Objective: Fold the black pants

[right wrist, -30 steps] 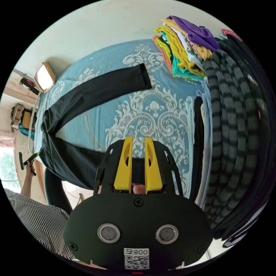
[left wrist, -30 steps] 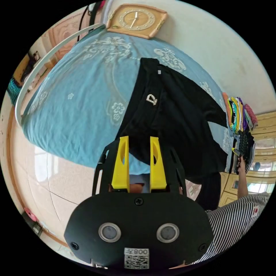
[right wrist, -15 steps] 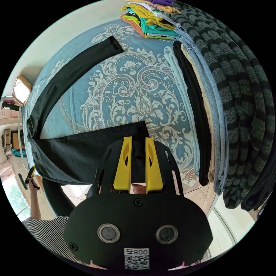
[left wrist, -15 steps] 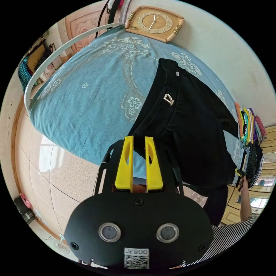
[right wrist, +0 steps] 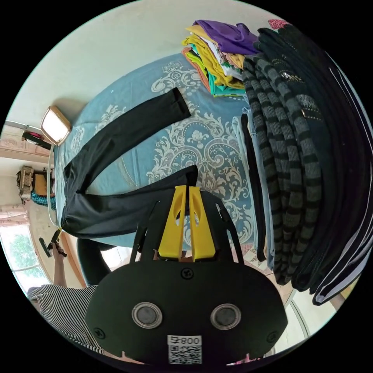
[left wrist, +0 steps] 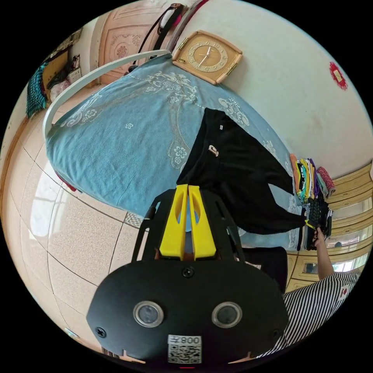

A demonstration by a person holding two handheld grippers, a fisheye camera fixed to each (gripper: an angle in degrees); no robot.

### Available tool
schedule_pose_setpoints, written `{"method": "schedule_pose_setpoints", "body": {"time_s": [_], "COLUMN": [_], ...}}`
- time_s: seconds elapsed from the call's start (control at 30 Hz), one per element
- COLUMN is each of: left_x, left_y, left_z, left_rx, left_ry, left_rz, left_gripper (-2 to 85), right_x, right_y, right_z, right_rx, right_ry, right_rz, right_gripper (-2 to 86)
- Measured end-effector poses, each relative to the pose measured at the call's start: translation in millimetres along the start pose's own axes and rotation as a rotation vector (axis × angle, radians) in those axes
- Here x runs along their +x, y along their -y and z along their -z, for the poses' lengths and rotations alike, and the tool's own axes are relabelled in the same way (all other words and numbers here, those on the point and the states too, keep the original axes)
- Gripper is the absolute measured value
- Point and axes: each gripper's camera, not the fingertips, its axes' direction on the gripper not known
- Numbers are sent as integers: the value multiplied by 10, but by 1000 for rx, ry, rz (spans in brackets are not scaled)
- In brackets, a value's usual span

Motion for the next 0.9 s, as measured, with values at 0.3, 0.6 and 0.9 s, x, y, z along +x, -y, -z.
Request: {"method": "schedule_pose_setpoints", "body": {"time_s": [0.3,0.6,0.9], "left_x": [190,1591,2813], "left_y": [-202,-311,21], "left_z": [-179,-778,-1649], "left_rx": [-34,-206,-316], "left_ry": [-4,-190,-42], "left_rz": [-37,-534,-823], "left_gripper": [28,60,66], "right_x": [359,544,281], "right_y": [-152,-731,-496], "right_z": [-360,-546,-816], "right_rx": [-54,11,-10], "right_ry": [-91,47,-97], "right_rz": [-121,-128,-40], "right_gripper": [8,52,59]}}
